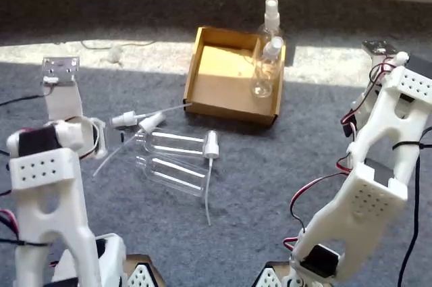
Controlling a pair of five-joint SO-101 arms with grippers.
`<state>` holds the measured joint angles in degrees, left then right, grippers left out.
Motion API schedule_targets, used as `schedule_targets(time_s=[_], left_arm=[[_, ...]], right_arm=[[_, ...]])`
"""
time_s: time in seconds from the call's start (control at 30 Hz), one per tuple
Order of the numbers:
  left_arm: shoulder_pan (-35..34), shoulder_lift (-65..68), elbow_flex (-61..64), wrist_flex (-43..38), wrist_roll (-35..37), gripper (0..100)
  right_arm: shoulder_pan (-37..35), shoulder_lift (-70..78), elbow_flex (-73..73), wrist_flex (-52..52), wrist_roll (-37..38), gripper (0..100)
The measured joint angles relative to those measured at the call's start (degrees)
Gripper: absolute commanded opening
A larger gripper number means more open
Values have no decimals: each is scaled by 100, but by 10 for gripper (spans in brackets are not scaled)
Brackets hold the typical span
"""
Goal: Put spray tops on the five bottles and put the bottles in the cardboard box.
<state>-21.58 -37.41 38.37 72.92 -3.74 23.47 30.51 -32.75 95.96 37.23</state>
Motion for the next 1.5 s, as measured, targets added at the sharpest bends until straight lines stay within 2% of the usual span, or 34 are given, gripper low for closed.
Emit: schedule_targets(time_s=[0.07, 0.17, 0.3, 0.43, 0.57, 0.7, 0.87, 1.03, 1.13, 1.5], left_arm=[[237, 703, -651, 167, 299, 281], [862, 1618, -1354, 484, 123, 280], [2374, 2180, -2004, 905, -492, 280], [3956, 2576, -2585, 686, -527, 280], [4844, 3411, -2919, 158, -308, 254], [5046, 4633, -3297, -325, -9, 252], [5090, 5591, -3666, -510, 571, 249], [5116, 5705, -3692, -510, 1521, 249], [5090, 5705, -3692, -510, 1829, 249], [4888, 5705, -3587, -510, 1934, 249]], right_arm=[[-79, 0, 0, 9, -88, 4], [-176, 0, 0, 18, -88, 4], [-193, 0, 0, 18, -88, 4], [-193, 0, 0, 18, -88, 4], [-193, 0, 0, 18, -88, 4], [-193, 0, 0, 18, -88, 4], [-193, 62, -9, 18, -88, 4], [-193, 105, -9, 18, -88, 4], [-193, 105, -9, 18, -88, 4], [-193, 105, -9, 18, 185, 4]])
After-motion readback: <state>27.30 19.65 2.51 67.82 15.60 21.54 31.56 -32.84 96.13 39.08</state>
